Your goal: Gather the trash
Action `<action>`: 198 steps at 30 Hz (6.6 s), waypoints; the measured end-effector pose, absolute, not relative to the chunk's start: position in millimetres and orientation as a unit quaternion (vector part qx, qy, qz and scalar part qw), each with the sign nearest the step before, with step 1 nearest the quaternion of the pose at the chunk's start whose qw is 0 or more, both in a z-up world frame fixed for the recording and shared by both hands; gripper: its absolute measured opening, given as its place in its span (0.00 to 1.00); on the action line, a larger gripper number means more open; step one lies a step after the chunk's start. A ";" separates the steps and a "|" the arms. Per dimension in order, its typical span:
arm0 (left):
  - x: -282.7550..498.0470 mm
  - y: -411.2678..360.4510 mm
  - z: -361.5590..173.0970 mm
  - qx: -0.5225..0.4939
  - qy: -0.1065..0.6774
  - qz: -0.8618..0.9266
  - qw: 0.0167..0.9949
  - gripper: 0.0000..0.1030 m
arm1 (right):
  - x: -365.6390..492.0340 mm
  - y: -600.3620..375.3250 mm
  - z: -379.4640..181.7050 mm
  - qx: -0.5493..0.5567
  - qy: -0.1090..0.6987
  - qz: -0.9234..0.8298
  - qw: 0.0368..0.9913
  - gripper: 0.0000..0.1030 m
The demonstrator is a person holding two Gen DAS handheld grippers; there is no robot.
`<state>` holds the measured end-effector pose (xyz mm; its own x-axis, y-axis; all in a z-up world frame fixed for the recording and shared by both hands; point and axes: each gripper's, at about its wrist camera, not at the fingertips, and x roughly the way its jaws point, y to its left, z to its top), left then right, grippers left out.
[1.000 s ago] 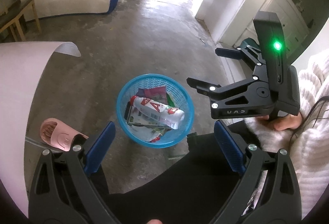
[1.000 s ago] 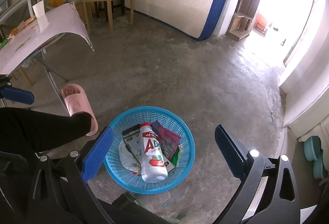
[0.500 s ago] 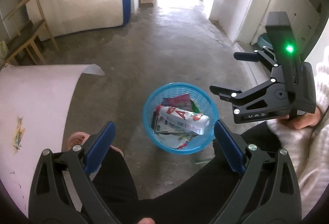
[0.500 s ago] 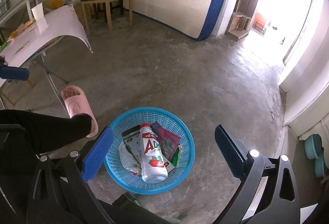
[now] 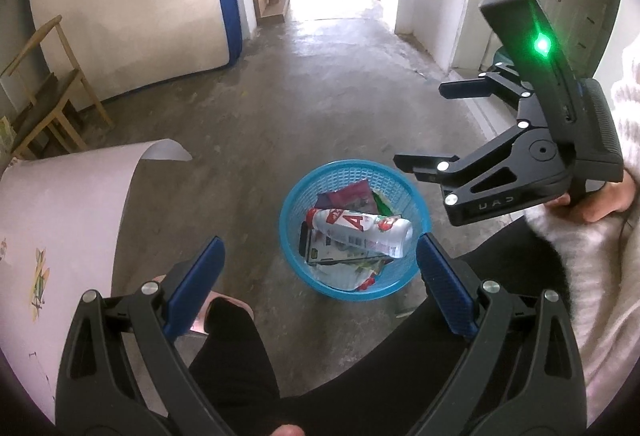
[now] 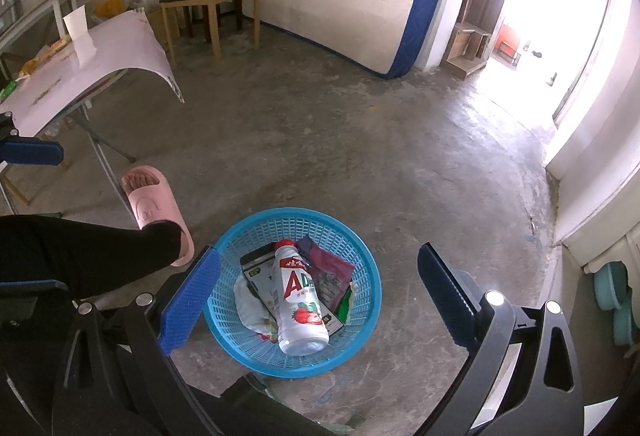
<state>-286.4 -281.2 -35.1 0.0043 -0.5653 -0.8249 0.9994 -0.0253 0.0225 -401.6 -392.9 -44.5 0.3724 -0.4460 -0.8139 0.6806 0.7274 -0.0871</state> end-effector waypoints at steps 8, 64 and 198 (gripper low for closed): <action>-288.6 -277.4 -34.8 0.341 0.314 -0.619 0.634 0.90 | -398.8 -391.7 -47.0 0.136 0.448 -0.343 0.815 0.93; -295.3 -276.5 -34.7 0.346 0.288 -0.621 0.642 0.90 | -399.0 -391.6 -49.1 0.137 0.447 -0.350 0.812 0.93; -286.3 -266.9 -40.6 0.348 0.307 -0.616 0.637 0.90 | -398.1 -405.7 -61.8 0.156 0.464 -0.354 0.796 0.93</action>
<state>-286.3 -266.9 -40.6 0.0519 -0.5712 -0.8192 0.9979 -0.0012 0.0641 -398.1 -405.7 -61.8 0.3174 -0.4198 -0.8503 0.7095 0.7001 -0.0807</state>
